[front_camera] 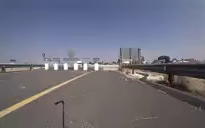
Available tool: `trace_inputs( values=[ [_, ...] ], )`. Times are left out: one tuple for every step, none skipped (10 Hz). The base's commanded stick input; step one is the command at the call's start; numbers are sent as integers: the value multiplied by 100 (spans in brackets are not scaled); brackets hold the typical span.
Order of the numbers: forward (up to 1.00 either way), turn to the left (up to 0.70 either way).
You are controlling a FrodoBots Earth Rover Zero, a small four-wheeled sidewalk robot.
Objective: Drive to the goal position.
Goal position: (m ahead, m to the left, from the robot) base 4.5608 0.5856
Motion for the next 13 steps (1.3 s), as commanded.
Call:
trace_inputs(
  values=[
    [100, 0],
    [100, 0],
    [100, 0],
    [100, 0],
    [100, 0],
    [100, -1],
    [100, -3],
    [100, -25],
    [100, -22],
    [100, -5],
    [100, 0],
    [100, 0],
    [100, 0]
  ],
)
